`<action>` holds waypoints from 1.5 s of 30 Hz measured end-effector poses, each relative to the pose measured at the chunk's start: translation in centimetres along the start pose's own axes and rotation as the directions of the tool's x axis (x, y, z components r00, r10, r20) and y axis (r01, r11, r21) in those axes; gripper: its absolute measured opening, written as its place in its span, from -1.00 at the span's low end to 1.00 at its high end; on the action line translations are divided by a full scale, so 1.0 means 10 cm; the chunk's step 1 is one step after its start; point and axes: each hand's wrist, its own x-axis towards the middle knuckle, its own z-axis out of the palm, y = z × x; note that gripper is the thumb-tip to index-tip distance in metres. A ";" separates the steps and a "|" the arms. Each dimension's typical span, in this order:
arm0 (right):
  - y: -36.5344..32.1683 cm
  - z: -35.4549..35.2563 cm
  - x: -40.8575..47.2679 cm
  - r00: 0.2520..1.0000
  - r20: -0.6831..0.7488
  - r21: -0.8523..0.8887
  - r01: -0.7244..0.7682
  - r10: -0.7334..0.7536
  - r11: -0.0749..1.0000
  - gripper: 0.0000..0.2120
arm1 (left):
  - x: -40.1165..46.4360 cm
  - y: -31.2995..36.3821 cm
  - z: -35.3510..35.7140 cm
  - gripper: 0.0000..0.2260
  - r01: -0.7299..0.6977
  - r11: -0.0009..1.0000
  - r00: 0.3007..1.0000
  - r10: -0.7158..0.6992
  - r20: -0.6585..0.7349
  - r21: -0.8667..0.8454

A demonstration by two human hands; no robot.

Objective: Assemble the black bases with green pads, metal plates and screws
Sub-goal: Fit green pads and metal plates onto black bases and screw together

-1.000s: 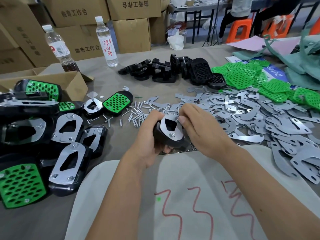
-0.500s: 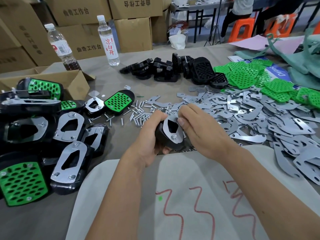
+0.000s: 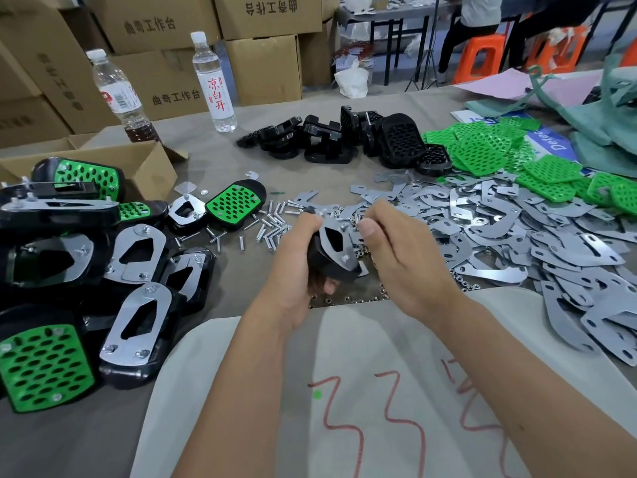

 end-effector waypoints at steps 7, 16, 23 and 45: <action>-0.20 0.11 -0.03 0.967 0.193 -0.011 0.170 -0.165 0.985 -0.80 | 0.03 0.01 -0.08 -0.48 0.025 0.998 0.994 -0.032 -0.106 -0.061; -0.19 0.14 -0.02 0.962 0.182 0.045 0.197 -0.202 0.979 -0.78 | 0.10 -0.08 -0.09 -0.59 -0.002 0.998 0.981 -0.009 -0.195 -0.056; -0.15 0.19 -0.05 0.994 0.103 0.069 0.040 -0.047 0.997 -0.71 | 0.16 -0.15 -0.02 -0.81 -0.083 0.997 0.917 0.072 -0.392 -0.009; 0.07 0.11 0.03 0.916 0.128 0.509 -0.390 0.381 0.767 -0.92 | 0.23 -0.20 -0.22 -0.90 -0.190 0.969 0.925 0.232 -0.302 0.161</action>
